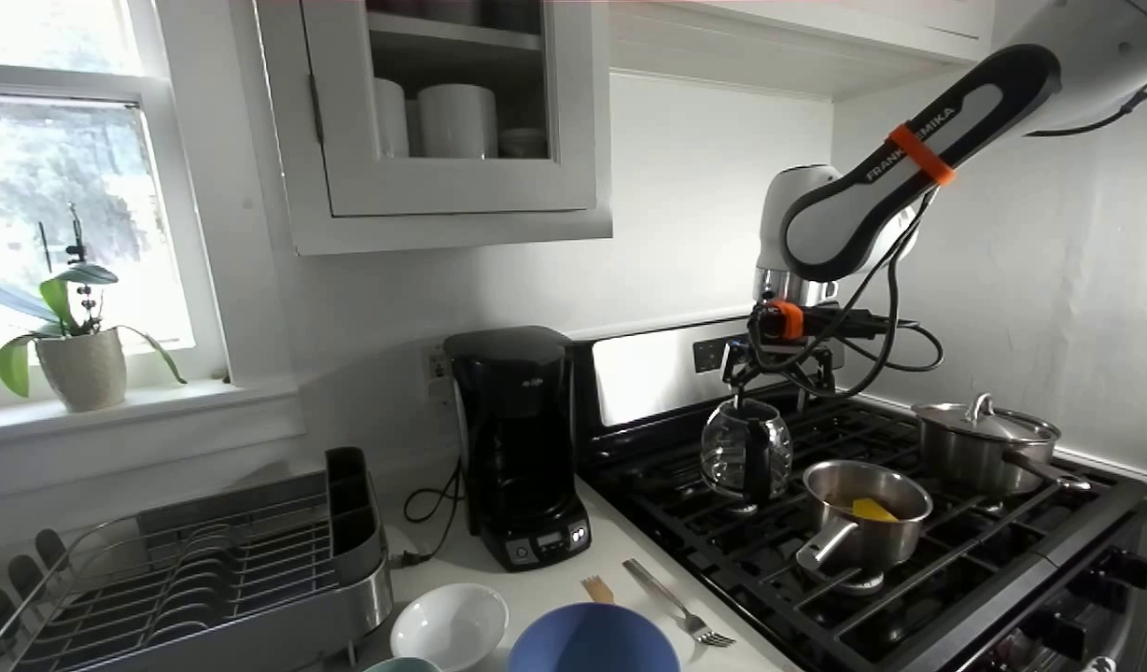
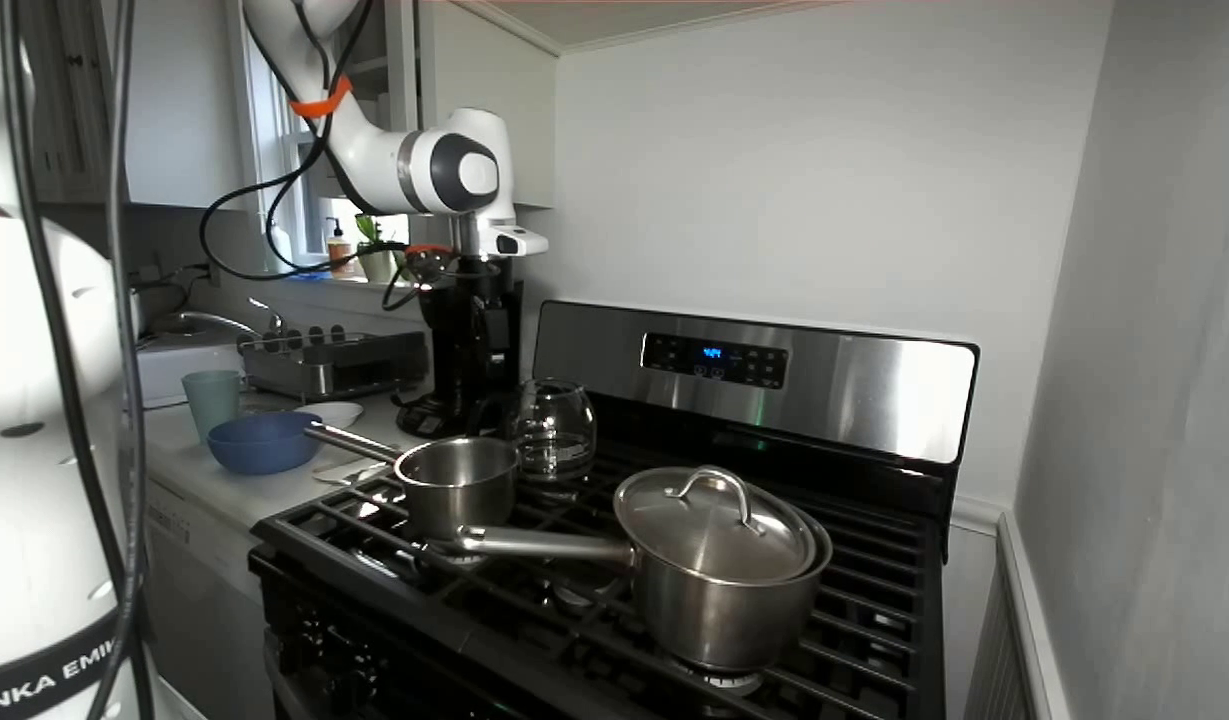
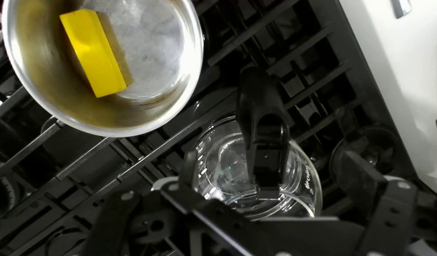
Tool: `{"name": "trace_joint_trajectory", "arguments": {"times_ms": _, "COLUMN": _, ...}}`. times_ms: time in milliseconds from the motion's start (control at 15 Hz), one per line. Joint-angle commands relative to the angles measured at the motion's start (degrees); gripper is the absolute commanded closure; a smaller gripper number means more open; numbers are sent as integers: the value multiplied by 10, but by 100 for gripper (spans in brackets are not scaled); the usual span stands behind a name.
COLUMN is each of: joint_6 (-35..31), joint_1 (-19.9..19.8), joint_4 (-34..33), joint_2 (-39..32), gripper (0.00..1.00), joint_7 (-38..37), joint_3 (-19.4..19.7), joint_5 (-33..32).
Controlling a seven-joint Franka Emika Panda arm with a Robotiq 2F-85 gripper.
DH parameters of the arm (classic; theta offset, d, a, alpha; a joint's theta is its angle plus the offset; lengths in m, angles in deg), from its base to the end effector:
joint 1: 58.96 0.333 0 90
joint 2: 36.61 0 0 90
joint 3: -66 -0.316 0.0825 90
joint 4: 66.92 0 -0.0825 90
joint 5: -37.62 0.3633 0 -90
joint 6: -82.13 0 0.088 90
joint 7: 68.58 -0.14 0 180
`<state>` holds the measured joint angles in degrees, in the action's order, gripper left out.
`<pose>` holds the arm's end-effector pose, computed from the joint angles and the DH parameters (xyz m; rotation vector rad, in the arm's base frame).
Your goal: Put the clear kettle on the drip tray of the coffee machine
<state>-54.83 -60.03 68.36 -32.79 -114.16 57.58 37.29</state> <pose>0.4852 0.0623 0.3438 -2.9391 1.0118 -0.1423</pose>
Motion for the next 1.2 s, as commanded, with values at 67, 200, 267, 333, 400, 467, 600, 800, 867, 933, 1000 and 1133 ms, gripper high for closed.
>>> {"name": "trace_joint_trajectory", "arguments": {"times_ms": 67, "joint_6": -21, "joint_1": 18, "joint_4": -14, "joint_2": -35, "gripper": 0, "joint_7": 19, "joint_3": 19, "joint_5": 15}}
{"name": "trace_joint_trajectory", "arguments": {"times_ms": 200, "joint_6": -27, "joint_1": 20, "joint_4": -18, "joint_2": -48, "gripper": 0, "joint_7": 23, "joint_3": 23, "joint_5": 17}}
{"name": "trace_joint_trajectory", "arguments": {"times_ms": 267, "joint_6": -28, "joint_1": 22, "joint_4": -22, "joint_2": -55, "gripper": 0, "joint_7": 25, "joint_3": 24, "joint_5": 21}}
{"name": "trace_joint_trajectory", "arguments": {"times_ms": 333, "joint_6": -27, "joint_1": 23, "joint_4": -25, "joint_2": -61, "gripper": 0, "joint_7": 28, "joint_3": 26, "joint_5": 26}}
{"name": "trace_joint_trajectory", "arguments": {"times_ms": 400, "joint_6": -29, "joint_1": 25, "joint_4": -27, "joint_2": -66, "gripper": 0, "joint_7": 29, "joint_3": 27, "joint_5": 29}}
{"name": "trace_joint_trajectory", "arguments": {"times_ms": 467, "joint_6": -32, "joint_1": 26, "joint_4": -29, "joint_2": -71, "gripper": 0, "joint_7": 29, "joint_3": 29, "joint_5": 31}}
{"name": "trace_joint_trajectory", "arguments": {"times_ms": 600, "joint_6": -32, "joint_1": 27, "joint_4": -35, "joint_2": -82, "gripper": 0, "joint_7": 31, "joint_3": 32, "joint_5": 39}}
{"name": "trace_joint_trajectory", "arguments": {"times_ms": 800, "joint_6": -31, "joint_1": 30, "joint_4": -43, "joint_2": -94, "gripper": 20, "joint_7": 31, "joint_3": 36, "joint_5": 47}}
{"name": "trace_joint_trajectory", "arguments": {"times_ms": 867, "joint_6": -29, "joint_1": 30, "joint_4": -46, "joint_2": -98, "gripper": 25, "joint_7": 33, "joint_3": 38, "joint_5": 51}}
{"name": "trace_joint_trajectory", "arguments": {"times_ms": 933, "joint_6": -28, "joint_1": 31, "joint_4": -47, "joint_2": -101, "gripper": 32, "joint_7": 33, "joint_3": 40, "joint_5": 54}}
{"name": "trace_joint_trajectory", "arguments": {"times_ms": 1000, "joint_6": -28, "joint_1": 31, "joint_4": -49, "joint_2": -104, "gripper": 38, "joint_7": 34, "joint_3": 41, "joint_5": 58}}
{"name": "trace_joint_trajectory", "arguments": {"times_ms": 1133, "joint_6": -27, "joint_1": 31, "joint_4": -51, "joint_2": -109, "gripper": 46, "joint_7": 36, "joint_3": 43, "joint_5": 64}}
